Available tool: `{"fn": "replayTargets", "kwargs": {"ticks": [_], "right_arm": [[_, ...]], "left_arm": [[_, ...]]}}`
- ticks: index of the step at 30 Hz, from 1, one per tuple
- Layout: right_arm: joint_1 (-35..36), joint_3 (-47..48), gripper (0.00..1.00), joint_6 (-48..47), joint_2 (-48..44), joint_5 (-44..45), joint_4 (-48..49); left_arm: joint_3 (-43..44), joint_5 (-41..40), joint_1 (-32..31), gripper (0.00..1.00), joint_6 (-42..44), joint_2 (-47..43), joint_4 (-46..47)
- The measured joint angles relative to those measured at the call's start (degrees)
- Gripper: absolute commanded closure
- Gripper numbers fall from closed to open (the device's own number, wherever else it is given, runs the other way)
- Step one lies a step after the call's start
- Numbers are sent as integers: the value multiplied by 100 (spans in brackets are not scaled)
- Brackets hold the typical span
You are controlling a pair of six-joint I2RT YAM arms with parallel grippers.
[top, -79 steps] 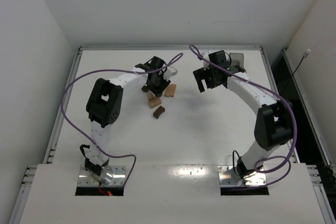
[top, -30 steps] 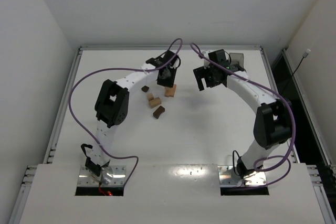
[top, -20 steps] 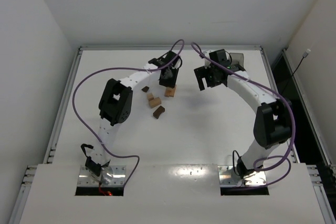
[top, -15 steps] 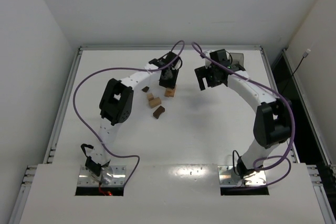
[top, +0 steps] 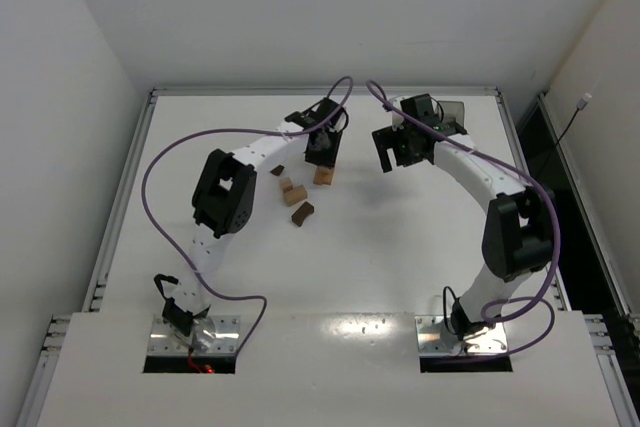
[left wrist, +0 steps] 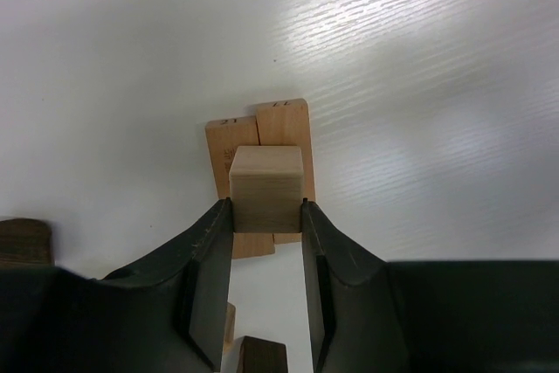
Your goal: Build the wood block tower
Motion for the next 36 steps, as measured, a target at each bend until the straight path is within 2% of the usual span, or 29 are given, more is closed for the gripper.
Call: {"fn": "replayTargets", "kwargs": {"ticks": [9, 13, 14, 17, 19, 30, 34, 36], "right_arm": [[0, 0, 18, 0, 4, 0, 0], [0, 0, 18, 0, 9, -24, 0], [0, 0, 18, 0, 9, -26, 0], [0, 0, 18, 0, 9, -39, 0], [0, 0, 18, 0, 9, -42, 0], [0, 0, 18, 0, 9, -44, 2], [0, 0, 18, 0, 9, -48, 2], [0, 0, 18, 0, 9, -44, 2]], "left_arm": [[66, -2, 0, 98, 0, 50, 42], [68, 2, 0, 79, 0, 50, 44], [68, 0, 0, 67, 0, 50, 44], [70, -2, 0, 44, 26, 57, 44], [68, -7, 0, 34, 35, 79, 50], [-131, -173, 0, 33, -2, -59, 50], [-876, -201, 0, 33, 4, -876, 76], [-1235, -234, -4, 36, 20, -1443, 61]]}}
